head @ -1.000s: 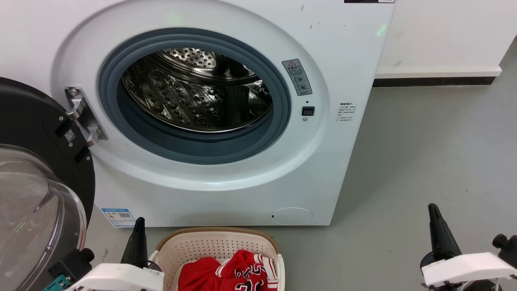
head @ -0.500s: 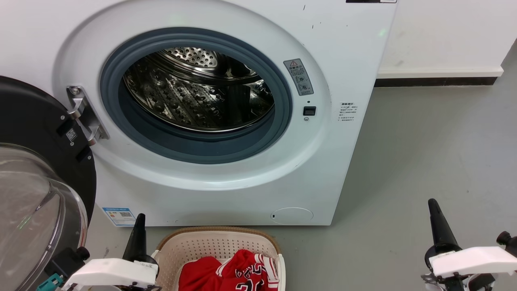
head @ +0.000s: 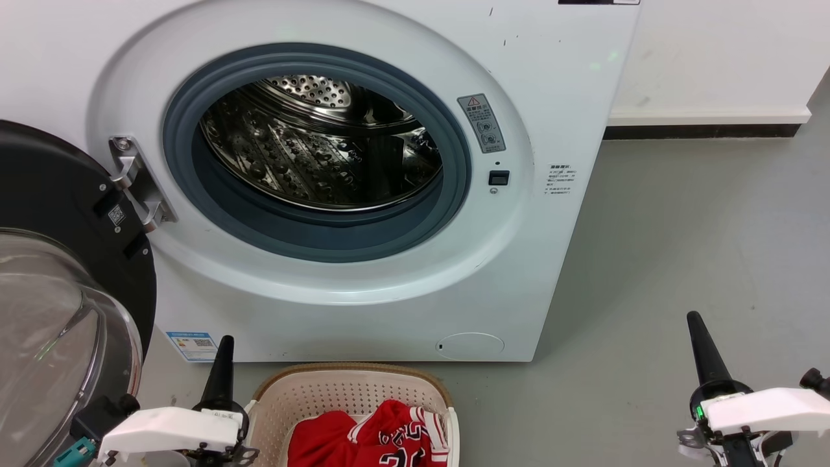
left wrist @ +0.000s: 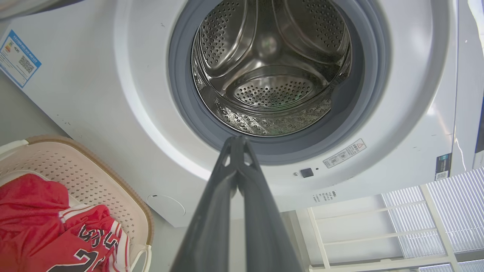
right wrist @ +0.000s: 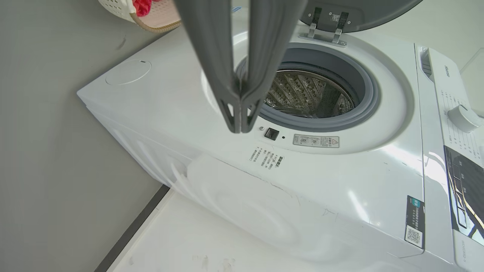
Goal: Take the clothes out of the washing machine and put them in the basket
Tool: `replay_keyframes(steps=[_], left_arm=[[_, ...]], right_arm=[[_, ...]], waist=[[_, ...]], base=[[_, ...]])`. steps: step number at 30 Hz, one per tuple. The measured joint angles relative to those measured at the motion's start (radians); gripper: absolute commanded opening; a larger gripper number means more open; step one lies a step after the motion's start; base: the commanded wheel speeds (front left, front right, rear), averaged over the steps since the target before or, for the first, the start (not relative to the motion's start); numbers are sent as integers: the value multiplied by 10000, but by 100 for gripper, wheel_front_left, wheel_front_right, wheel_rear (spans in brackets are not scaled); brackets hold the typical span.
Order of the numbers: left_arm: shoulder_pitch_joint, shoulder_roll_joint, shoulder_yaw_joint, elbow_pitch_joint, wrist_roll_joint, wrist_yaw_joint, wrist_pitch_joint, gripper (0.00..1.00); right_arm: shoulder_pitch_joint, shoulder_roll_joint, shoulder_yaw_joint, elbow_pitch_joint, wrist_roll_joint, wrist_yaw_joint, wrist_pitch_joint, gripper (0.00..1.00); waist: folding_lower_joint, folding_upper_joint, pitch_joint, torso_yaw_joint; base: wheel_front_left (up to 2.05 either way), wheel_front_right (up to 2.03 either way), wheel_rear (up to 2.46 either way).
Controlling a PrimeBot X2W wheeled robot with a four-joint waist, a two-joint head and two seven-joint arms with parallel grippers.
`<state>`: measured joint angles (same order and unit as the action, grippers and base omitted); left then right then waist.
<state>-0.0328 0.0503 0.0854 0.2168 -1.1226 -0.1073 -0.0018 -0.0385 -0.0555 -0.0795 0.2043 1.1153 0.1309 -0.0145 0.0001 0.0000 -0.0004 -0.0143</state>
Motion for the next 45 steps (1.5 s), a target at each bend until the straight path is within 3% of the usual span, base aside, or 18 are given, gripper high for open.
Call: replay_keyframes(steps=[45], left_arm=[[-578, 2, 224, 236, -4040, -176, 959, 0]], right_arm=[[-480, -2, -209, 320, 4151, -2, 1016, 0]], waist=[[0, 0, 28, 114]], base=[[0, 0, 0]])
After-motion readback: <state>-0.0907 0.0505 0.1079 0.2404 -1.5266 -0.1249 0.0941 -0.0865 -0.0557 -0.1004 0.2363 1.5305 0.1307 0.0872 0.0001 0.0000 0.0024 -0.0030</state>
